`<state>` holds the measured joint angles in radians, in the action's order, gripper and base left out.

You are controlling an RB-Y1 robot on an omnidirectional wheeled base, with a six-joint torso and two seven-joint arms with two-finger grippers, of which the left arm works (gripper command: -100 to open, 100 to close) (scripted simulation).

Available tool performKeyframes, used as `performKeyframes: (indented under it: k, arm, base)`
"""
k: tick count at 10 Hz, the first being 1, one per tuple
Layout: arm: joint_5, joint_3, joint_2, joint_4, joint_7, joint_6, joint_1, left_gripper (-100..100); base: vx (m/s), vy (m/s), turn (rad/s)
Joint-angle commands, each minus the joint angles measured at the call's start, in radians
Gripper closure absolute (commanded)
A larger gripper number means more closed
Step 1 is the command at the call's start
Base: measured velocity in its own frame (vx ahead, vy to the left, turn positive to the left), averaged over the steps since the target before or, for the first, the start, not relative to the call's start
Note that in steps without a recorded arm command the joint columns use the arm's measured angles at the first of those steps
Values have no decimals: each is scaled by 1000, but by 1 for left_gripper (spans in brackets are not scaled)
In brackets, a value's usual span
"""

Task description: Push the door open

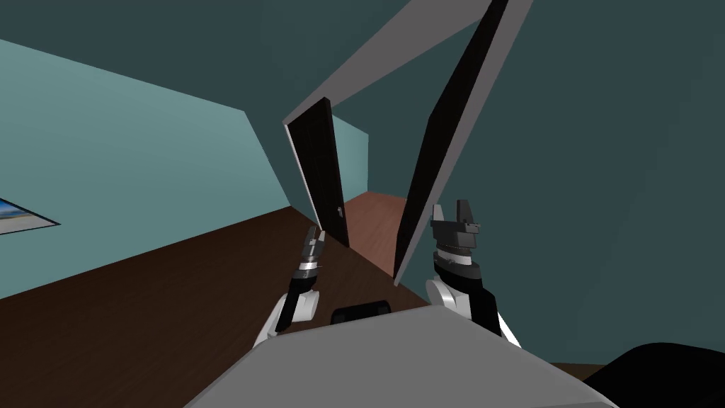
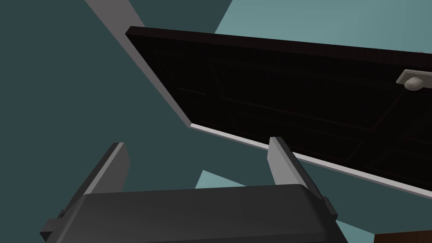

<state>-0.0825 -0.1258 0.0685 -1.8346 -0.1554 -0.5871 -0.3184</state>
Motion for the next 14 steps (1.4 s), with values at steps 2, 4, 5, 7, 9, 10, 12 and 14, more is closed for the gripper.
performKeyframes:
  k: [2,4,5,7,9,10,12,14]
  arm:
    - [-4,-14,7,59,-6,-15,23,-100]
    - [-7,-25,12,100,-10,-24,40,-100]
    - [-8,-31,14,122,-12,-28,49,-100]
    - [-11,-43,18,165,-16,-37,66,-100]
    - [-15,-55,22,209,-20,-46,84,-100]
    - [-16,-61,24,231,-22,-50,93,-100]
    - [-19,-73,27,275,-27,-59,111,-100]
    - [-23,-85,30,320,-31,-68,130,-100]
  base:
    - [88,65,-19]
    - [89,57,-18]
    - [92,66,-23]
    - [102,68,-20]
    - [96,80,-23]
    - [85,78,-20]
    - [96,64,-22]
    - [92,64,-19]
